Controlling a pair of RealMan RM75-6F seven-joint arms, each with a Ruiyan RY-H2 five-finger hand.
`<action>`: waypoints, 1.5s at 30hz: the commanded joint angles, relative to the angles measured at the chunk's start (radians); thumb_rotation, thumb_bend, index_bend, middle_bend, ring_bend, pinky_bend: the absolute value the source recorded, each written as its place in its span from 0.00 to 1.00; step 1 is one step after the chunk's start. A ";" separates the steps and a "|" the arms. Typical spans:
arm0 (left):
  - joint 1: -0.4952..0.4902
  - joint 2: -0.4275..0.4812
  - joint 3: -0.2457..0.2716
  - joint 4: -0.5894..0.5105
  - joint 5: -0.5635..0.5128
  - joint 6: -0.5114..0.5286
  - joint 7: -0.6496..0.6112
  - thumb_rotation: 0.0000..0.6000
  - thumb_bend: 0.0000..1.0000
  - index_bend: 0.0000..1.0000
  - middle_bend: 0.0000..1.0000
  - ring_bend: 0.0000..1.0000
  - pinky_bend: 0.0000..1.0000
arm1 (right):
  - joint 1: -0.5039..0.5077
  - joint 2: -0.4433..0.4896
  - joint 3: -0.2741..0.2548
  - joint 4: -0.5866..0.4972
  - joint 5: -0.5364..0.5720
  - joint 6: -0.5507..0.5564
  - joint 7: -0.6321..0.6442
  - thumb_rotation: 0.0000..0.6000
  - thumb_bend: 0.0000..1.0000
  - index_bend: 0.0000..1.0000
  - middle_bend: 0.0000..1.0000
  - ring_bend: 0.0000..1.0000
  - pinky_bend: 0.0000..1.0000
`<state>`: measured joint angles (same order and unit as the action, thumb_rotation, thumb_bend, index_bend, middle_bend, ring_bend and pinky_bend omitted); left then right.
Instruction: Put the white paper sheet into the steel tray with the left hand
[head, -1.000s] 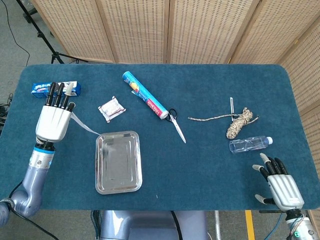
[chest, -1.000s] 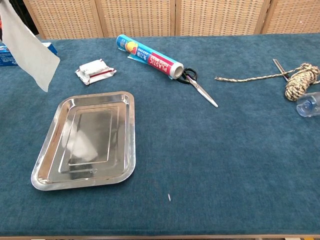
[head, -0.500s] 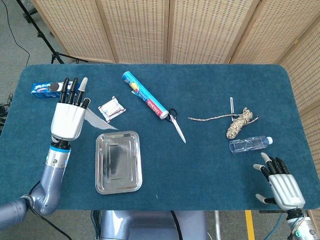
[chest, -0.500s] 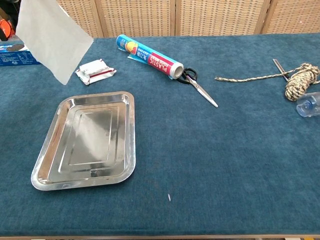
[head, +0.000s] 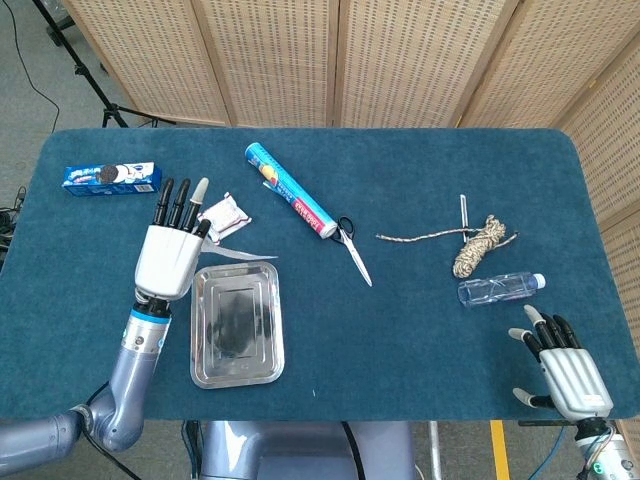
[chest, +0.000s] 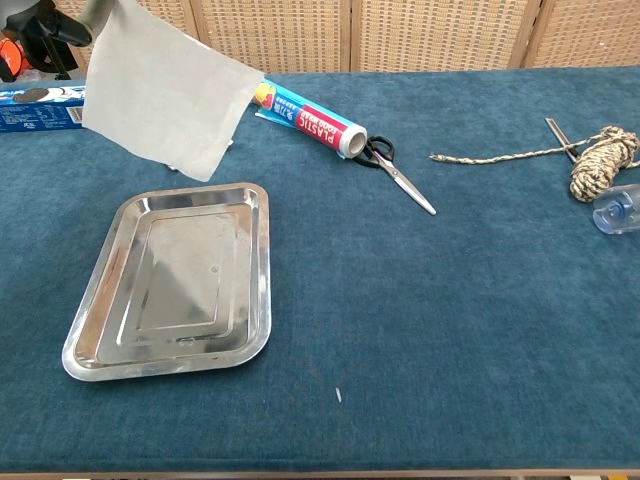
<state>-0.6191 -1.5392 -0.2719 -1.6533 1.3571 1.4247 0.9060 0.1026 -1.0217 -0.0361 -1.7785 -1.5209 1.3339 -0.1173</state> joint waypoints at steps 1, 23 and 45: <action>0.001 -0.016 0.014 -0.034 -0.014 -0.002 0.027 1.00 0.59 0.73 0.12 0.00 0.00 | 0.000 0.001 0.000 -0.001 0.000 0.001 0.002 1.00 0.00 0.23 0.00 0.00 0.00; 0.024 -0.026 0.109 -0.179 -0.118 -0.057 0.121 1.00 0.59 0.73 0.12 0.00 0.00 | -0.002 0.009 0.001 -0.005 0.000 0.003 0.011 1.00 0.00 0.23 0.00 0.00 0.00; -0.045 0.045 0.230 -0.111 0.087 -0.246 -0.093 1.00 0.60 0.73 0.12 0.00 0.00 | -0.003 0.018 0.003 -0.008 0.001 0.005 0.022 1.00 0.00 0.23 0.00 0.00 0.00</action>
<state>-0.6574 -1.5062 -0.0529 -1.7756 1.4251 1.1908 0.8305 0.0993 -1.0041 -0.0333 -1.7861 -1.5198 1.3390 -0.0953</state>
